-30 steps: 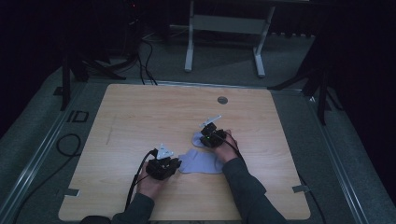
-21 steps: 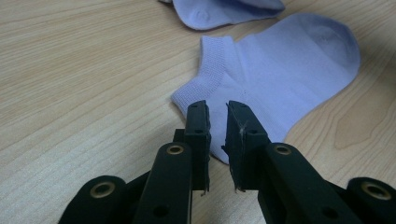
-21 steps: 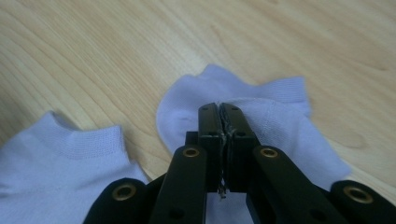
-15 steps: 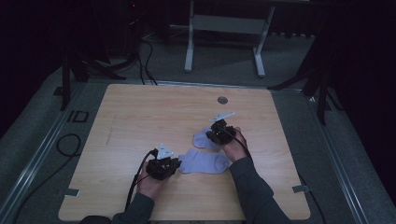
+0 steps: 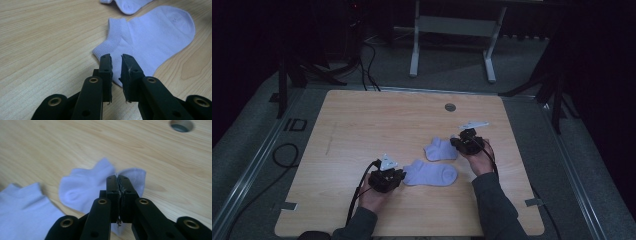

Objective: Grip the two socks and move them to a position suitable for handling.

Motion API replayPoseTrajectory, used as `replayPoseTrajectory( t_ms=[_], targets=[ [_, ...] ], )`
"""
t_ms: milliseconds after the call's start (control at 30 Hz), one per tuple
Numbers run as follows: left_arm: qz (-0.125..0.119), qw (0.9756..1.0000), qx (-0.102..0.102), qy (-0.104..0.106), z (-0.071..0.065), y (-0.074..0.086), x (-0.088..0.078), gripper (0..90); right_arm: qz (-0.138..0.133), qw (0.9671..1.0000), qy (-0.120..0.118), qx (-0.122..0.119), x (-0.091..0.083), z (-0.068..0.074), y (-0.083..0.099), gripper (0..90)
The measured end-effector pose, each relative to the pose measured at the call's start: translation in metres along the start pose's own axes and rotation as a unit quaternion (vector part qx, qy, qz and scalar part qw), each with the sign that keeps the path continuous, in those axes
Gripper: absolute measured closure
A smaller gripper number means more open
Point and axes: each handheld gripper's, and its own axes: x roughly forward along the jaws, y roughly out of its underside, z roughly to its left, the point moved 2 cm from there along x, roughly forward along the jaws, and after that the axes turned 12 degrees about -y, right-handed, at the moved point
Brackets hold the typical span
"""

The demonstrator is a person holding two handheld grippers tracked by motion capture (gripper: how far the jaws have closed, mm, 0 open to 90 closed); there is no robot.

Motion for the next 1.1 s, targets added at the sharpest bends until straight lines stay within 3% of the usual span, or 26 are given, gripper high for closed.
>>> replayPoseTrajectory(
  t_ms=[300, 533, 700, 767, 800, 833, 867, 967, 1000, 1033, 1067, 1100],
  targets=[
    [0.000, 1.0000, -0.001, 0.001, 0.000, 0.000, 0.001, 78.4, -0.007, 0.9988, 0.035, 0.033, -0.015, -0.022, 0.008, 87.8],
    [0.002, 1.0000, -0.001, 0.000, 0.000, 0.000, 0.001, 78.4, 0.016, 0.9951, 0.094, 0.025, -0.016, -0.035, 0.014, 86.7],
    [0.002, 1.0000, -0.001, 0.001, 0.000, 0.000, 0.001, 78.4, 0.031, 0.9925, 0.115, 0.026, -0.017, -0.040, 0.017, 85.3],
    [0.002, 1.0000, -0.002, 0.001, 0.000, 0.000, 0.001, 78.3, 0.042, 0.9911, 0.124, 0.026, -0.017, -0.042, 0.019, 82.3],
    [0.002, 1.0000, -0.002, 0.001, 0.001, 0.000, 0.001, 78.3, 0.045, 0.9896, 0.135, 0.022, -0.017, -0.043, 0.020, 73.4],
    [0.002, 1.0000, -0.001, 0.001, 0.001, 0.000, 0.001, 78.3, 0.045, 0.9896, 0.135, 0.022, -0.017, -0.043, 0.020, 73.4],
    [0.002, 1.0000, -0.002, 0.000, 0.001, 0.000, 0.001, 78.1, 0.046, 0.9885, 0.143, 0.017, -0.019, -0.043, 0.019, 64.5],
    [0.002, 1.0000, -0.002, 0.000, 0.001, 0.000, 0.001, 77.9, 0.041, 0.9890, 0.142, 0.007, -0.020, -0.040, 0.017, 59.9],
    [0.002, 1.0000, -0.002, 0.000, 0.001, 0.000, 0.002, 77.8, 0.034, 0.9914, 0.126, -0.004, -0.020, -0.036, 0.015, 57.0],
    [0.002, 1.0000, -0.002, 0.000, 0.001, 0.000, 0.002, 77.8, 0.034, 0.9914, 0.126, -0.004, -0.020, -0.036, 0.015, 57.0],
    [0.003, 1.0000, -0.001, 0.000, 0.001, 0.000, 0.002, 77.6, 0.038, 0.9937, 0.104, -0.017, -0.017, -0.030, 0.014, 54.4],
    [0.003, 1.0000, -0.001, 0.000, 0.001, 0.000, 0.002, 77.5, 0.038, 0.9937, 0.104, -0.017, -0.017, -0.030, 0.014, 54.4]
  ],
)
